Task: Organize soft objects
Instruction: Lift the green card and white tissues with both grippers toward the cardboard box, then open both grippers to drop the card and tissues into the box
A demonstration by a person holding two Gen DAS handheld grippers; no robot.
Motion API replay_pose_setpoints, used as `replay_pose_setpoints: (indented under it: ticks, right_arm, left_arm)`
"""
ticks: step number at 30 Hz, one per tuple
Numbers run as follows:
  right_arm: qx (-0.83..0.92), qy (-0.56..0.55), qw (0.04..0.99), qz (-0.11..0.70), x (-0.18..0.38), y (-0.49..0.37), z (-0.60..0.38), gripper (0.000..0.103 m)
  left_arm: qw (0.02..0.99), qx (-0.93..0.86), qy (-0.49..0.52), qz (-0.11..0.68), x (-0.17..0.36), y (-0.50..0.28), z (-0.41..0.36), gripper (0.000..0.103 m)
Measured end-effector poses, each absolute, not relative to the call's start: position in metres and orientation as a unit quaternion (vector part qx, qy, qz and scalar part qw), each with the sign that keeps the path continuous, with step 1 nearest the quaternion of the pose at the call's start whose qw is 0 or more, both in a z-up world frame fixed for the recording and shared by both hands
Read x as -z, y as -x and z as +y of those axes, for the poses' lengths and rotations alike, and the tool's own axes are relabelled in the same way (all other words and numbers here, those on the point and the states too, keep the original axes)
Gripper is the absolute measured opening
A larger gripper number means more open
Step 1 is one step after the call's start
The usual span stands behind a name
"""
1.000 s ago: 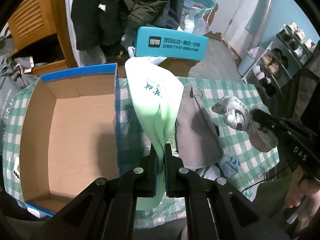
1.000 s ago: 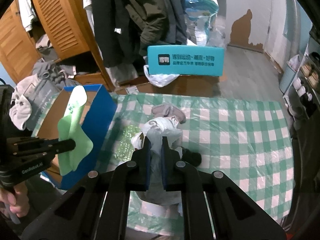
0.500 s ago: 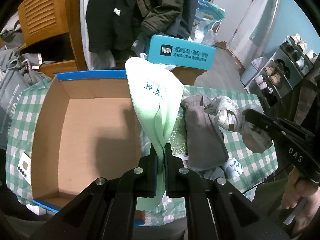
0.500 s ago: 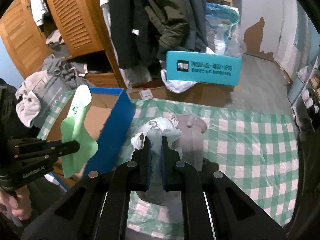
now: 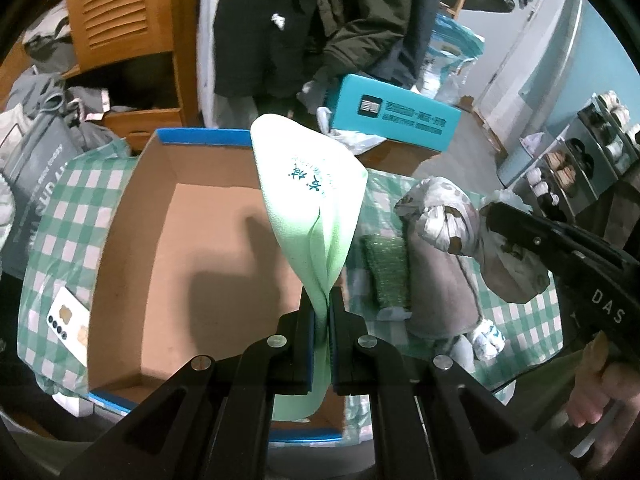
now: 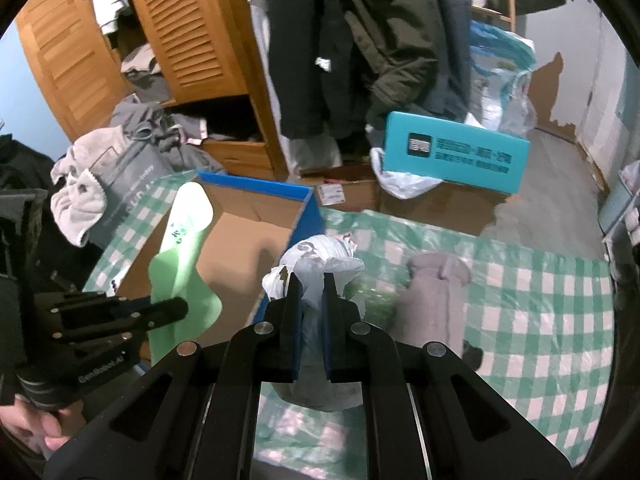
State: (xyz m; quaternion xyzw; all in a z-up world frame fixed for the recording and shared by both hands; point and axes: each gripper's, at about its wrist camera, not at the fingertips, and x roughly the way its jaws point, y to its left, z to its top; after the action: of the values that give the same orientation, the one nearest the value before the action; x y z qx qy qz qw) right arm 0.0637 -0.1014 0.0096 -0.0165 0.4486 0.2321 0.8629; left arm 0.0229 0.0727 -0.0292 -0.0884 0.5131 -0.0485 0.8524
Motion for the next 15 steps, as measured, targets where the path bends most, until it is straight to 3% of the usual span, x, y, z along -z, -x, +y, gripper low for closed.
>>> replay_pose_setpoints:
  ticks: [15]
  right_arm:
    - [-0.276,0.044,0.839,0.467,0.001,-0.070,-0.020,0.007]
  left_arm:
    - [0.843,0.012,0.111,0.527,0.050,-0.021,0.122,0.006]
